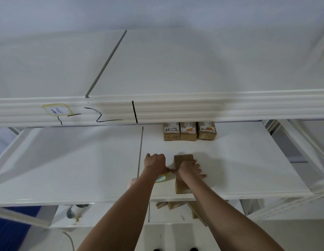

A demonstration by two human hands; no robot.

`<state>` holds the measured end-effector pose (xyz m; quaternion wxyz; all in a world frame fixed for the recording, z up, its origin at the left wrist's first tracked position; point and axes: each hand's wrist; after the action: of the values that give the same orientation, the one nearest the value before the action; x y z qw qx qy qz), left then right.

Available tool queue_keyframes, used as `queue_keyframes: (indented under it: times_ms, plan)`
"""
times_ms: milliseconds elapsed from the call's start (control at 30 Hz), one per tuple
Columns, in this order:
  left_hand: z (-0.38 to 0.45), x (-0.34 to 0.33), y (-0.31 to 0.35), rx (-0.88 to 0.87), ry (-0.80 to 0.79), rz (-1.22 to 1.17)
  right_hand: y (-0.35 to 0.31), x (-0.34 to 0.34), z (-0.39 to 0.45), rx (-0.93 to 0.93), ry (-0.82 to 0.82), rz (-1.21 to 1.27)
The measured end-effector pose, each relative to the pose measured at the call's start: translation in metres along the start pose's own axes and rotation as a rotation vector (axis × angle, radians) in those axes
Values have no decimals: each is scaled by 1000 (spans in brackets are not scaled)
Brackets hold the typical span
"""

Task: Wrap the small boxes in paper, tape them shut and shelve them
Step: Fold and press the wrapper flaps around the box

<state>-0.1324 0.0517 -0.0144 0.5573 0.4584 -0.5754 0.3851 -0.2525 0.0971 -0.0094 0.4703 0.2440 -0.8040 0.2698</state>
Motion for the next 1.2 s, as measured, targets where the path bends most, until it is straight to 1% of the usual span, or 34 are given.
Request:
queue_keyframes:
  times_ms: [67,167,233,367,400,500,633,767,967,1200]
  plan:
    - [-2,-1,-3,22,5,-15,-5,-3,1,8,45,-31]
    - [-5,0,-5,34,13,-49,-8,-7,5,-19,71,31]
    - [-7,-2,-7,50,1,-122,-6,-10,4,5,101,86]
    - [-11,-1,-15,93,-59,-318,2,-1,-2,68,166,115]
    - [-11,0,-19,91,-76,-368,5,3,-1,96,165,126]
    - [-11,6,-29,55,-126,-478,16,16,7,145,97,179]
    - [-10,12,-36,64,-114,-571,33,26,16,119,5,351]
    - [-9,15,-32,39,-109,-578,45,32,12,108,-31,439]
    - [-6,16,-25,45,-83,-538,51,32,9,94,-30,495]
    - [-3,13,-32,50,-83,-476,50,48,11,109,-83,575]
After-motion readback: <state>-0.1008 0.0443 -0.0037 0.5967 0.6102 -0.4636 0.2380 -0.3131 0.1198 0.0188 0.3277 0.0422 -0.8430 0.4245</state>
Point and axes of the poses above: each hand's wrist, its own z-axis towards the middle knuckle, its own x-axis out of the back of the hand, y = z × x, and after that the axes turned 14 degrees about y, right-handed
